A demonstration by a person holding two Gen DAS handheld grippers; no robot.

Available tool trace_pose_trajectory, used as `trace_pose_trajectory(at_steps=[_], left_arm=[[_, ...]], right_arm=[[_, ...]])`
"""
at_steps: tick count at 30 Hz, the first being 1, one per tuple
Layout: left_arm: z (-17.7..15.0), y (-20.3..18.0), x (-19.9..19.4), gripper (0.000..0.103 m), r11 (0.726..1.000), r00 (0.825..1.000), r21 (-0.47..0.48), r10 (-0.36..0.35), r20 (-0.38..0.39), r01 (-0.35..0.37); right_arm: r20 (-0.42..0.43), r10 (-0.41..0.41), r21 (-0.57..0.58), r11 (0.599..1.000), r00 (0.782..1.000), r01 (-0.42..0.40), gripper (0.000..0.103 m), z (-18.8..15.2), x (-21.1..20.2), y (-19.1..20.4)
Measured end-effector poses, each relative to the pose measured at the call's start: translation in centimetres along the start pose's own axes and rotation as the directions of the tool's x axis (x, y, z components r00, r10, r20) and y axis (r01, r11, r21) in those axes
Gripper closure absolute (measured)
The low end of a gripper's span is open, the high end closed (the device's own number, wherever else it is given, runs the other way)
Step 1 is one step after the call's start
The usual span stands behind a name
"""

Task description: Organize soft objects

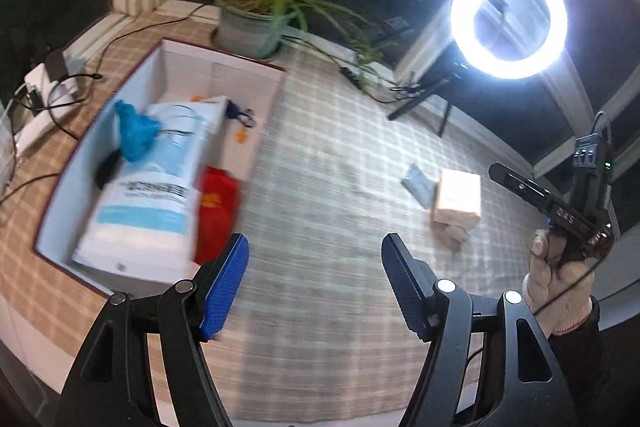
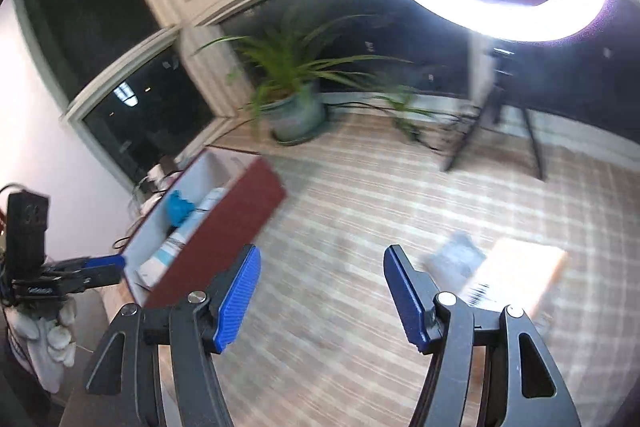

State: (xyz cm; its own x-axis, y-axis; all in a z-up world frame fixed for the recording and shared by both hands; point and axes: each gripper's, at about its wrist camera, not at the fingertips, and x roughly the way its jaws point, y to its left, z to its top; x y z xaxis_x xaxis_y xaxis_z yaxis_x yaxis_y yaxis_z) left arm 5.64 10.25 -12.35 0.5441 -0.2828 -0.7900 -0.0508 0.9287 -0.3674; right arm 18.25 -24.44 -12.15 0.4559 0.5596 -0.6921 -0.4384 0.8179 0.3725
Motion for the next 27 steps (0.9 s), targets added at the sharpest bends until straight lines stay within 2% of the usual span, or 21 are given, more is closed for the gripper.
trace_pose_trajectory(at_steps=[5,8,10,14,19,24,27], left_arm=[[-2.0,-3.3,0.0,0.034,1.0,0.999,-0.005,-0.007,0.038,0.007],[-2.9,-5.4,-0.3,0.034,0.999,0.995,-0.018,0.03,0.1,-0.028],[-3.5,-6.8,-0.3,0.034,0.999,0.99,-0.042,0.03,0.141,-0.024],[-4.3,-9.2,0.5,0.034,0.998,0.987,-0.067,0.018,0.161,-0.007],[-4.4,-10.7,2.2,0.034,0.996,0.991,-0.093,0.007,0.132,0.005],[-3.7,-11.6,3.5,0.034,0.997,0.994,-0.077,0.02,0.104,-0.012],[-3.2,-12.1,3.7,0.034,0.998,0.993,-0.051,0.03,0.11,-0.025]], right_arm=[[-0.015,-0.024,0.076,0.997,1.0,0.025,0.043,-0.2,-1.9,-7.3],[-0.046,-0.02,0.125,0.992,0.999,0.025,0.043,0.1,-1.7,-11.5],[-0.063,0.01,0.163,0.987,0.998,0.0,0.043,0.5,-1.2,-13.9],[-0.076,0.013,0.211,0.977,0.997,0.003,0.043,1.5,0.1,-17.6],[-0.1,0.066,0.278,0.96,0.993,-0.036,0.043,2.4,2.5,-21.0],[-0.14,0.077,0.288,0.957,0.987,-0.034,0.043,2.5,5.2,-22.1],[-0.163,0.121,0.302,0.951,0.979,-0.068,0.043,2.4,6.6,-22.1]])
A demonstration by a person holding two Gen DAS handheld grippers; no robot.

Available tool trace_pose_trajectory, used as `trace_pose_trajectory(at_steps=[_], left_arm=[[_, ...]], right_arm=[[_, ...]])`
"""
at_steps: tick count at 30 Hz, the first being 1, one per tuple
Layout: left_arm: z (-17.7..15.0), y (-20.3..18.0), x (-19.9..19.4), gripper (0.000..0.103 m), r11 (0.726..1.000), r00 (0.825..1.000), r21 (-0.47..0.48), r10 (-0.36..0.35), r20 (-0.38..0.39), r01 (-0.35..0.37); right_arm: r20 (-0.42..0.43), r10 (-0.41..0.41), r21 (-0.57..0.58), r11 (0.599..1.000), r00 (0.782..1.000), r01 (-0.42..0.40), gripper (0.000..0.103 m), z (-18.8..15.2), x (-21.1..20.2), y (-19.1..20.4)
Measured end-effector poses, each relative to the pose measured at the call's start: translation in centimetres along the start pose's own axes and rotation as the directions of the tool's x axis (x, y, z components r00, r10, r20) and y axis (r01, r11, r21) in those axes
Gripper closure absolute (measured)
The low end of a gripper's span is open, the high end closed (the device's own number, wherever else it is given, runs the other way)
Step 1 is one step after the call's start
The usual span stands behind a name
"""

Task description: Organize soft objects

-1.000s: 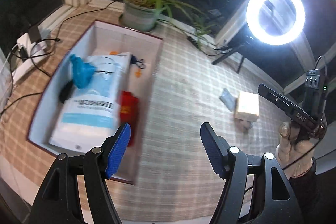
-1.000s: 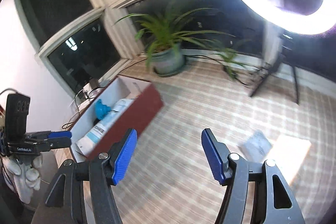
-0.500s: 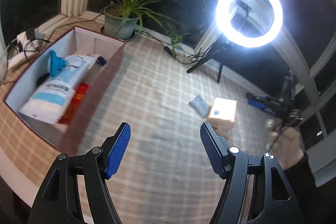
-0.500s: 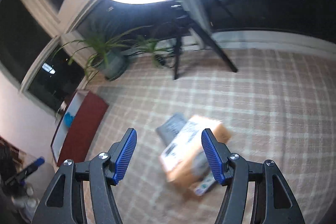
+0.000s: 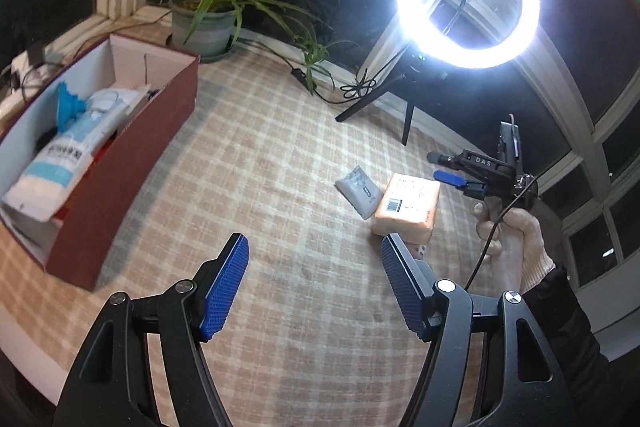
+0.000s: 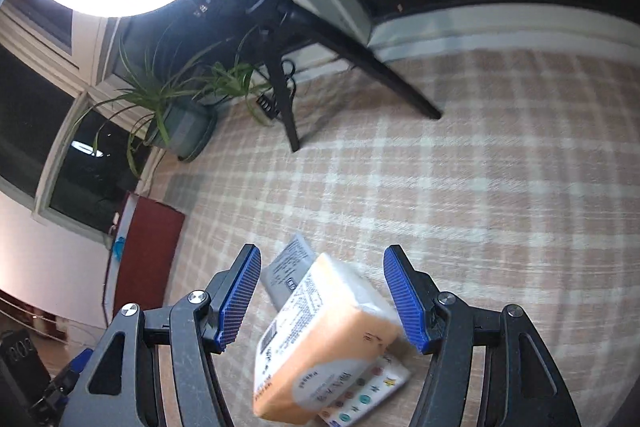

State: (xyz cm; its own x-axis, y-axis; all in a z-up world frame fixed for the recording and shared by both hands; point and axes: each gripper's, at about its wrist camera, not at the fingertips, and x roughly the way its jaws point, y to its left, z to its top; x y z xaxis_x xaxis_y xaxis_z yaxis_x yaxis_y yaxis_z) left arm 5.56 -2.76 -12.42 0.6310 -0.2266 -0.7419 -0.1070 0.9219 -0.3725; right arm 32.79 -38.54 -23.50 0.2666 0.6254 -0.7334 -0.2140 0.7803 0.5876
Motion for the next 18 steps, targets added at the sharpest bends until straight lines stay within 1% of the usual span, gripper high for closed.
trace_pose_trajectory(at_steps=[3,8,15,18], left_arm=[[0.8,0.2,0.3,0.034,1.0,1.0,0.014,-0.009,0.004,0.009],[1.8,1.1,1.4,0.034,0.999,0.999,-0.004,-0.035,0.001,0.035],[1.8,2.4,2.8,0.034,0.997,0.997,-0.021,-0.078,-0.027,0.077],[1.6,3.3,2.8,0.034,0.995,0.996,-0.039,-0.088,-0.028,0.087]], right_arm=[[-0.027,-0.011,-0.019,1.0,1.0,0.011,0.043,-0.2,0.9,0.2],[-0.078,-0.018,-0.05,0.999,0.997,0.015,0.043,-1.2,1.6,1.2],[-0.143,-0.003,-0.092,0.996,0.99,-0.01,0.043,-4.5,1.7,3.8],[-0.173,0.028,-0.095,0.994,0.985,-0.045,0.043,-6.6,2.3,5.5]])
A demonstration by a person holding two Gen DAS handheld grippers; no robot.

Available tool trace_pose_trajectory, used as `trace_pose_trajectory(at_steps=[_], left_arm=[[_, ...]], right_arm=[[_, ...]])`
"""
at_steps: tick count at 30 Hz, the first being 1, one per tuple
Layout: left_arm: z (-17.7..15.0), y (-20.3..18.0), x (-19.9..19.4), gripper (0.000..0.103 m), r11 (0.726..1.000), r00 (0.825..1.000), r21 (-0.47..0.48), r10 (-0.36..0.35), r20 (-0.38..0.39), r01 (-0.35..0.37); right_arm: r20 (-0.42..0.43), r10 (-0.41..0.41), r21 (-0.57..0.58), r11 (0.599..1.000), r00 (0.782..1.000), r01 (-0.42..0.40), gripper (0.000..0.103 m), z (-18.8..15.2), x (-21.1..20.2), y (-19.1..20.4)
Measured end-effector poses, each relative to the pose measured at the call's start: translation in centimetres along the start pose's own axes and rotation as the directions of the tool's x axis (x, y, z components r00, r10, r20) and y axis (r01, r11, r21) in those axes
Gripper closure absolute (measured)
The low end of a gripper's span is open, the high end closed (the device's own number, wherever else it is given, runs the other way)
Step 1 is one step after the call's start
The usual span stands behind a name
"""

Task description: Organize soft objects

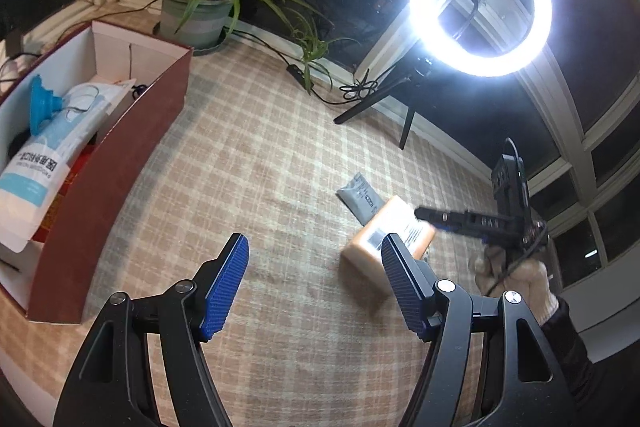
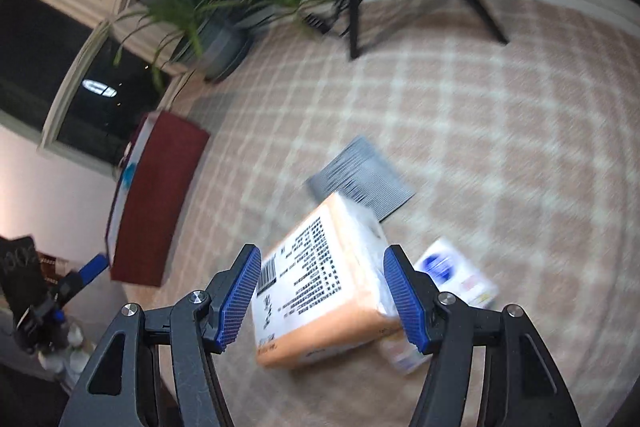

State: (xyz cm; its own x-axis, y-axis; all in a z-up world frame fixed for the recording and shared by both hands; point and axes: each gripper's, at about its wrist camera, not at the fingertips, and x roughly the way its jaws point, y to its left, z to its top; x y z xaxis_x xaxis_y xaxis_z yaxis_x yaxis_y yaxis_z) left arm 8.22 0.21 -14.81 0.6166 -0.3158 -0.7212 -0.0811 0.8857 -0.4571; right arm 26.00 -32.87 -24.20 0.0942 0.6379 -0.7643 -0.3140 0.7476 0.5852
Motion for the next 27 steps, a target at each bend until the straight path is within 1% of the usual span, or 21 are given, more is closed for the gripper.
trace_pose_trajectory(at_steps=[2,5,7,9,11,14,15,18,19,21,23,27], left_arm=[[-0.1,0.8,-0.2,0.034,1.0,1.0,-0.017,-0.005,0.003,0.005],[-0.4,2.0,-0.6,0.034,0.999,1.0,-0.04,-0.009,0.007,0.01],[-0.8,2.9,-0.9,0.034,0.998,1.0,-0.056,-0.013,0.013,0.013],[-1.2,3.6,-1.0,0.034,0.998,1.0,-0.065,-0.013,0.018,0.015],[-1.8,4.2,-1.1,0.034,0.998,1.0,-0.065,-0.014,0.019,0.015],[-2.7,4.4,-0.9,0.034,0.999,1.0,-0.035,0.001,0.01,-0.001],[-3.1,4.3,-0.7,0.034,1.0,1.0,-0.014,0.009,0.003,-0.009],[-3.8,3.9,0.4,0.034,1.0,1.0,0.03,0.008,-0.024,-0.007],[-4.1,3.7,0.8,0.034,0.999,0.999,0.049,0.004,-0.036,-0.002],[-4.6,3.2,1.7,0.034,0.996,0.998,0.086,0.007,-0.054,-0.002],[-5.1,2.4,3.0,0.034,0.991,0.996,0.13,-0.006,-0.086,0.017],[-5.7,1.3,5.5,0.034,0.985,0.988,0.161,-0.034,-0.153,0.059]], right_arm=[[-0.018,0.012,-0.011,1.0,1.0,-0.012,0.043,-1.1,0.8,1.2],[-0.057,0.007,-0.041,0.999,0.998,-0.009,0.043,-3.2,2.8,3.2],[-0.066,0.008,-0.046,0.999,0.998,-0.011,0.043,-4.4,3.7,4.1],[-0.064,0.039,-0.034,0.999,0.997,-0.041,0.043,-5.3,4.1,4.6],[-0.063,0.093,-0.014,0.996,0.994,-0.094,0.043,-6.1,4.6,5.4],[-0.045,0.151,-0.012,0.988,0.987,-0.152,0.043,-6.8,4.9,6.5],[-0.035,0.147,-0.02,0.989,0.989,-0.148,0.043,-6.9,4.9,6.7],[0.011,0.043,-0.076,0.996,0.999,-0.042,0.043,-7.3,4.8,7.8],[0.016,0.029,-0.083,0.996,0.999,-0.027,0.043,-7.4,4.9,8.0],[0.015,0.022,-0.077,0.997,1.0,-0.021,0.043,-7.5,4.9,8.0],[0.016,0.019,-0.072,0.997,1.0,-0.018,0.043,-7.7,4.9,7.9],[0.025,0.015,-0.055,0.998,1.0,-0.014,0.043,-7.9,4.6,7.4]])
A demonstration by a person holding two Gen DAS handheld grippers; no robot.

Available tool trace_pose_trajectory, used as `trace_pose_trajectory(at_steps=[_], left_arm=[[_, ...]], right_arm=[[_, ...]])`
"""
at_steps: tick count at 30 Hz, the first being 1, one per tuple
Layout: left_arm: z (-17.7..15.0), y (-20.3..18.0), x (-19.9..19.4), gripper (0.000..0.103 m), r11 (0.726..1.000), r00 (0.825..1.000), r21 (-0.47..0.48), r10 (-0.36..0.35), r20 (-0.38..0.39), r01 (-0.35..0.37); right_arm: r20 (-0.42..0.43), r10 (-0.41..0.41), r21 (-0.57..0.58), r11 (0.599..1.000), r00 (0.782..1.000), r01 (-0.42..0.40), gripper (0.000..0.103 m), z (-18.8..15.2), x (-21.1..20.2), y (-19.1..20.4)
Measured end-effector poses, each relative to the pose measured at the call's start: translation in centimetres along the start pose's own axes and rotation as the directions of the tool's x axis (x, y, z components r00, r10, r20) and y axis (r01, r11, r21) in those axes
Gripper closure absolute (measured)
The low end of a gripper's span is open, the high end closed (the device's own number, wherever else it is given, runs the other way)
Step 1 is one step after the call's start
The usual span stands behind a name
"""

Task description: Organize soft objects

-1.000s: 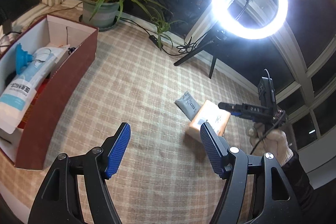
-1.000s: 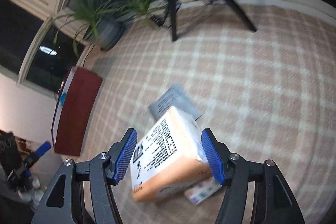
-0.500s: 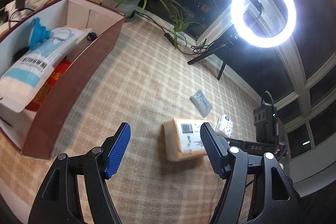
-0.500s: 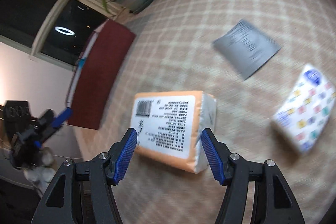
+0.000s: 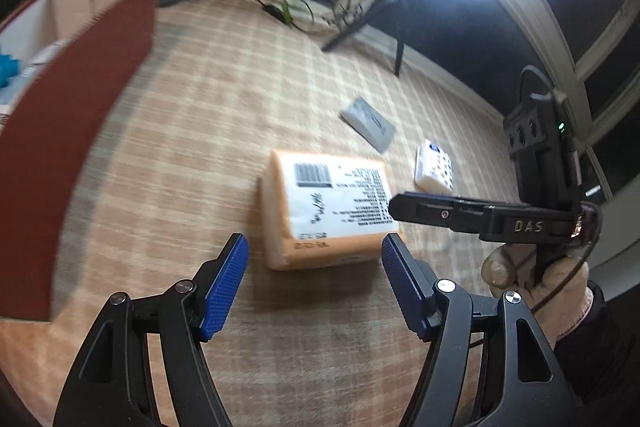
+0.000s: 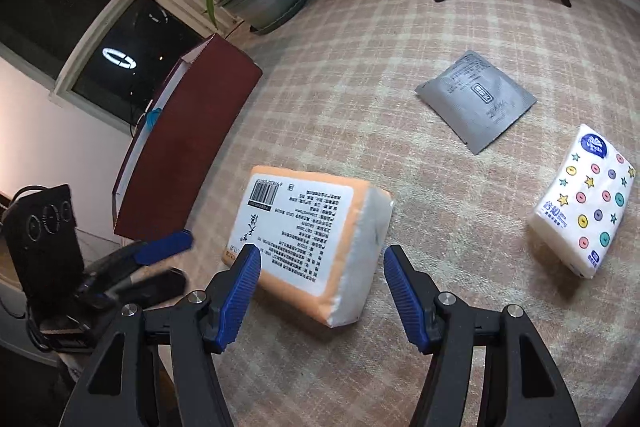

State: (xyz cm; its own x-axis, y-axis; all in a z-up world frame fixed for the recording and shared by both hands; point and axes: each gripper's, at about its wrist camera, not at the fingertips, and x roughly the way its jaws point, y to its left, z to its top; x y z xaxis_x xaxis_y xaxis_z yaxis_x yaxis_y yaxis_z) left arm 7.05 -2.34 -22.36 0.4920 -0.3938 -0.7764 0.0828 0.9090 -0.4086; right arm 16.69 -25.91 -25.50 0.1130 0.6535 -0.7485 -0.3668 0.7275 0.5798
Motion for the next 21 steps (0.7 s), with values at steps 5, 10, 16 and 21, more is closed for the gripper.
trace_pose_trajectory(at_steps=[5,10,16,21], left_arm=[[0.2,-0.9,2.0,0.034,0.998,0.999,0.06,0.003,-0.04,-0.001],[0.2,-0.6,2.9,0.036,0.997,0.998,0.073,-0.004,-0.055,0.008],[0.0,-0.4,3.1,0.038,0.997,0.998,0.076,-0.019,-0.052,0.023],[-0.2,-0.1,3.5,0.049,0.998,0.998,0.065,-0.012,-0.06,0.016]], right_arm=[[-0.007,0.022,0.033,0.999,1.0,-0.022,0.043,0.0,0.4,-0.3],[-0.027,0.024,0.036,0.999,0.999,-0.023,0.043,0.1,1.0,-0.3],[-0.043,0.01,0.023,1.0,0.999,-0.009,0.043,0.3,1.7,0.2],[-0.054,-0.012,0.017,1.0,0.998,0.013,0.044,0.5,2.3,0.3]])
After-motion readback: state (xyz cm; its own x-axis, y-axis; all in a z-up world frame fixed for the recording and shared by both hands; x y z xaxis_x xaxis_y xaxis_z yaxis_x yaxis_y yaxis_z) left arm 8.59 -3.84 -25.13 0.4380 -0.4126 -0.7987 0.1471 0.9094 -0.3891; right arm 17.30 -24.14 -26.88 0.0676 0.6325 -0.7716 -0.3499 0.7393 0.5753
